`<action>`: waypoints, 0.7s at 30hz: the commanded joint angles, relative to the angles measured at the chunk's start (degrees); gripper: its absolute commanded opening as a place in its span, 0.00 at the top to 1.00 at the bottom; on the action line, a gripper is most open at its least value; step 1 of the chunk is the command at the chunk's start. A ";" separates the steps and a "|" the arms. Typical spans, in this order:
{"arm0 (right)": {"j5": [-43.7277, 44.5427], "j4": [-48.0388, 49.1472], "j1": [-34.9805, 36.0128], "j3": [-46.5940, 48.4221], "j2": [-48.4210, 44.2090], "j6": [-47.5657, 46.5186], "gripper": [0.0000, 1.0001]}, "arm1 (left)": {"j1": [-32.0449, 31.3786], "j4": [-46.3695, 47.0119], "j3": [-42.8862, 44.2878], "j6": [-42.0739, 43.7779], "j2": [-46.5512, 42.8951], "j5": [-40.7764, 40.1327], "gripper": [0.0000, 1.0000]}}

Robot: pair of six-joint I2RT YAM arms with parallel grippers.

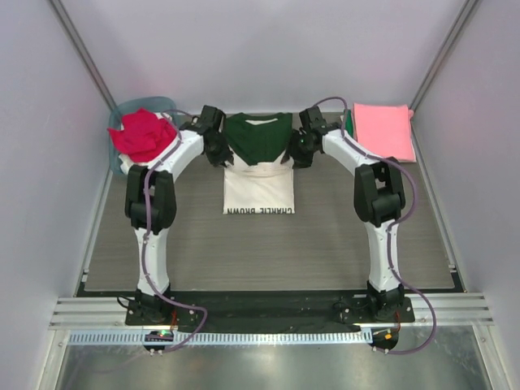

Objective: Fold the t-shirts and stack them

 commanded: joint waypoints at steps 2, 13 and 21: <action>0.92 -6.76 -1.56 18.77 6.06 1.78 0.32 | 3.16 -6.14 19.43 1.05 7.80 5.46 0.58; -3.29 0.75 4.50 -6.46 -18.49 2.74 0.40 | 0.71 -2.05 -5.07 -1.05 -15.44 6.61 0.46; -5.24 10.00 8.46 -33.39 -27.93 6.88 0.41 | -4.83 10.62 -30.13 -4.14 -27.14 9.69 0.47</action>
